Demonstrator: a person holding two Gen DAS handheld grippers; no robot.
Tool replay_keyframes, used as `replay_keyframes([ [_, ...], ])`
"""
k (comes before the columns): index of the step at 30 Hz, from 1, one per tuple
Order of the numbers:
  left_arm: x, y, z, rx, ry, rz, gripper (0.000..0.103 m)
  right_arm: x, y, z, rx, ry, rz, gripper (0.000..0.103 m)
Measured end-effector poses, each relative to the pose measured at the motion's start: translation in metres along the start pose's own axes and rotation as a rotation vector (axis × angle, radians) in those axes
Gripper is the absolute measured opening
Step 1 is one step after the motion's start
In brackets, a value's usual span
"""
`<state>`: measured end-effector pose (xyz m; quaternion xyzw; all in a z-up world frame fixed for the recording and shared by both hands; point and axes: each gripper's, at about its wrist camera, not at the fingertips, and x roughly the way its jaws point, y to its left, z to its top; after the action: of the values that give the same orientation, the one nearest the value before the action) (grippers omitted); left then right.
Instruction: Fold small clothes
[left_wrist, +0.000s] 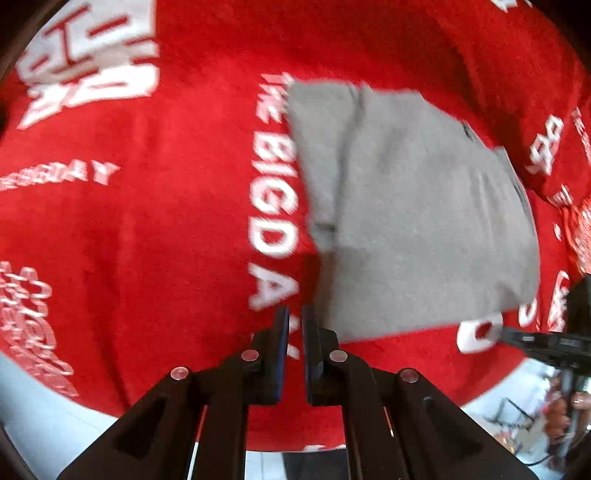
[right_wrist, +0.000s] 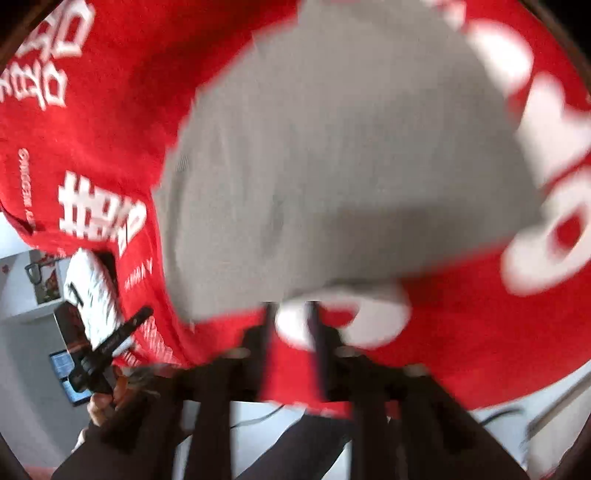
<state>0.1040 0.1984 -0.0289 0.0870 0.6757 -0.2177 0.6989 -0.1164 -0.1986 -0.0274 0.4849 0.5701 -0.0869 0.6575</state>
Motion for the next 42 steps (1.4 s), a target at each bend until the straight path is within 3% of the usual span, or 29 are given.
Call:
replay_keyframes([
  [3, -0.007, -0.004, 0.017, 0.0, -0.035, 0.061, 0.007, -0.033, -0.002, 0.04, -0.033, -0.143, -0.066, 0.066],
  [5, -0.006, -0.007, 0.028, 0.004, -0.062, 0.085, 0.007, -0.043, -0.003, 0.071, -0.049, -0.213, -0.159, 0.062],
  [8, 0.003, -0.027, 0.05, 0.009, -0.094, 0.092, 0.007, -0.038, -0.006, 0.109, -0.075, -0.246, -0.258, 0.053],
  [11, 0.01, -0.044, 0.07, 0.003, -0.103, 0.069, 0.007, -0.02, -0.006, 0.134, -0.118, -0.224, -0.356, 0.045],
  [13, 0.013, -0.059, 0.082, 0.009, -0.117, 0.049, 0.007, -0.005, -0.01, 0.145, -0.143, -0.179, -0.405, 0.007],
  [17, 0.018, -0.083, 0.097, 0.045, -0.123, 0.052, 0.007, -0.001, -0.015, 0.15, -0.148, -0.177, -0.446, 0.006],
  [20, 0.023, -0.091, 0.103, 0.068, -0.129, 0.085, 0.007, -0.005, -0.034, 0.153, -0.054, -0.173, -0.395, 0.007],
  [28, 0.031, -0.086, 0.119, 0.055, -0.136, 0.113, 0.008, -0.027, -0.023, 0.135, -0.108, -0.213, -0.389, 0.007],
  [29, 0.033, -0.087, 0.121, 0.055, -0.134, 0.114, 0.014, -0.03, -0.019, 0.131, -0.12, -0.225, -0.385, 0.007],
  [30, 0.035, -0.088, 0.124, 0.053, -0.13, 0.113, 0.052, -0.03, -0.015, 0.128, -0.134, -0.231, -0.384, 0.007],
  [32, 0.031, -0.092, 0.126, 0.039, -0.161, 0.12, 0.102, -0.029, -0.005, 0.122, -0.179, -0.244, -0.413, 0.007],
  [34, 0.026, -0.102, 0.125, 0.077, -0.2, 0.124, 0.102, -0.029, 0.007, 0.121, -0.219, -0.274, -0.454, 0.007],
  [38, 0.041, -0.119, 0.124, 0.157, -0.167, 0.19, 0.102, -0.034, 0.006, 0.113, -0.214, -0.33, -0.531, 0.007],
  [42, 0.063, -0.102, 0.127, 0.097, -0.12, 0.252, 0.102, -0.04, -0.011, 0.123, -0.14, -0.329, -0.463, 0.007],
])
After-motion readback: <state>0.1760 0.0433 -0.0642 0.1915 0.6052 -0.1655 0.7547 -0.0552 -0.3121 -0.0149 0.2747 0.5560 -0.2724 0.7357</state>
